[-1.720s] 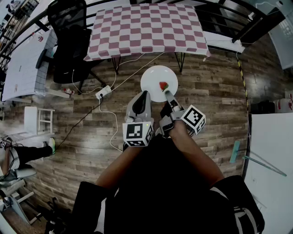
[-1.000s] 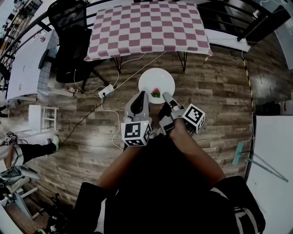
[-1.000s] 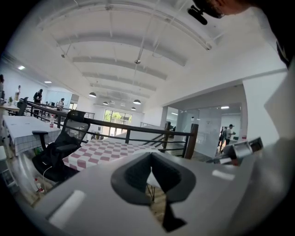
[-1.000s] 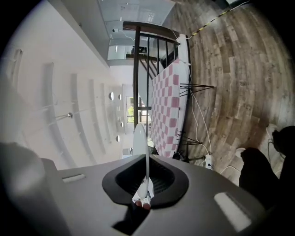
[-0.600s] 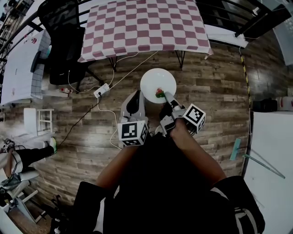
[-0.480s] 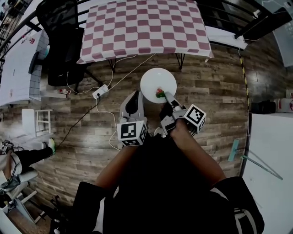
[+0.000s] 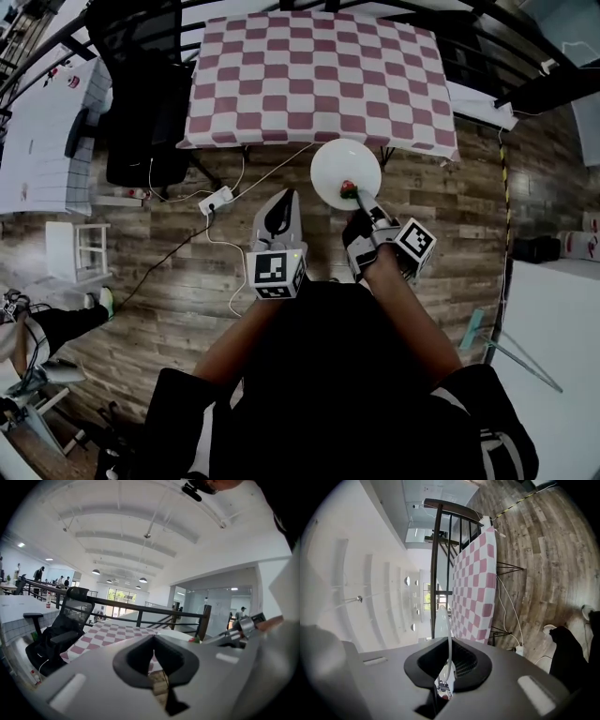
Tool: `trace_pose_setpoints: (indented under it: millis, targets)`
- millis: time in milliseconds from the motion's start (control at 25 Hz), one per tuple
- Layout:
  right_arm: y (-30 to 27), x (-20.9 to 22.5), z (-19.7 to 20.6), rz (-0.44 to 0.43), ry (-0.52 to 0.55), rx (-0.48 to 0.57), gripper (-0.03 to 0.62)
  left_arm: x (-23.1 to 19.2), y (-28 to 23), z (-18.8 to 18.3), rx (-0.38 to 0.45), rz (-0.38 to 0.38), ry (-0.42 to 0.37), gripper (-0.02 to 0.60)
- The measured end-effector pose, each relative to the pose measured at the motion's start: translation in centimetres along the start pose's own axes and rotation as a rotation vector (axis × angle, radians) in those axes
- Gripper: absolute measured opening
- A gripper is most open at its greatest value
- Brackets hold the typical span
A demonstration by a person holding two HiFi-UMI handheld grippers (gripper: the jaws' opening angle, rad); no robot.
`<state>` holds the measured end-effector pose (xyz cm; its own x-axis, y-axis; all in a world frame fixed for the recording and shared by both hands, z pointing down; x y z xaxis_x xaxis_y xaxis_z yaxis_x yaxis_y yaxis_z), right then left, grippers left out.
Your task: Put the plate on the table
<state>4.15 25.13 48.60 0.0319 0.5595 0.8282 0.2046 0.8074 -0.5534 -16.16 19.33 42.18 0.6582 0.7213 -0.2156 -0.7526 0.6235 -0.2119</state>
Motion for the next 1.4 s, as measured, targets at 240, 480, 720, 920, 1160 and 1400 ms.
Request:
trace_pose_setpoints:
  millis: [240, 480, 720, 920, 1160, 1400]
  targets:
    - [-4.2, -4.0, -0.2, -0.021, -0.004, 0.035, 0.012, -6.2, -2.2, -2.2, 0.041, -0.003, 0.026, 0.008]
    - [-7.8, -6.4, -0.9, -0.009, 0.002, 0.06, 0.012, -10.5, -4.6, -3.5, 0.049, 0.014, 0.026, 0.008]
    - [-9.6, -8.8, -1.3, -0.027, 0.024, 0.109, 0.012, -14.0, -7.0, -5.4, 0.084, 0.068, 0.045, 0.009]
    - [-11.2, -9.6, -2.3, 0.002, 0.014, 0.097, 0.012, -15.7, -9.2, -6.3, 0.091, 0.056, 0.052, 0.008]
    - [-14.6, -10.4, -5.4, 0.027, 0.073, 0.079, 0.012, -16.7, -12.5, -6.5, 0.085, 0.026, 0.054, 0.008]
    - [-19.3, -12.1, -9.5, 0.048, 0.133, 0.001, 0.012, -17.8, -16.8, -7.6, 0.08, -0.028, 0.019, 0.008]
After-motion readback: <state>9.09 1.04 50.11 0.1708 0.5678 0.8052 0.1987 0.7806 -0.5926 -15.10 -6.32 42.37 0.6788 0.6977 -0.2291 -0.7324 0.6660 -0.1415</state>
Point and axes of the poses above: the fingertips, and each gripper's own axes: y backward along the fingers, x to its right, z out of its underside, the point moved 7 cm from there along y, backward along the fingers, and after that the axes turned 14 degrees about z, right-handed, at the moved point
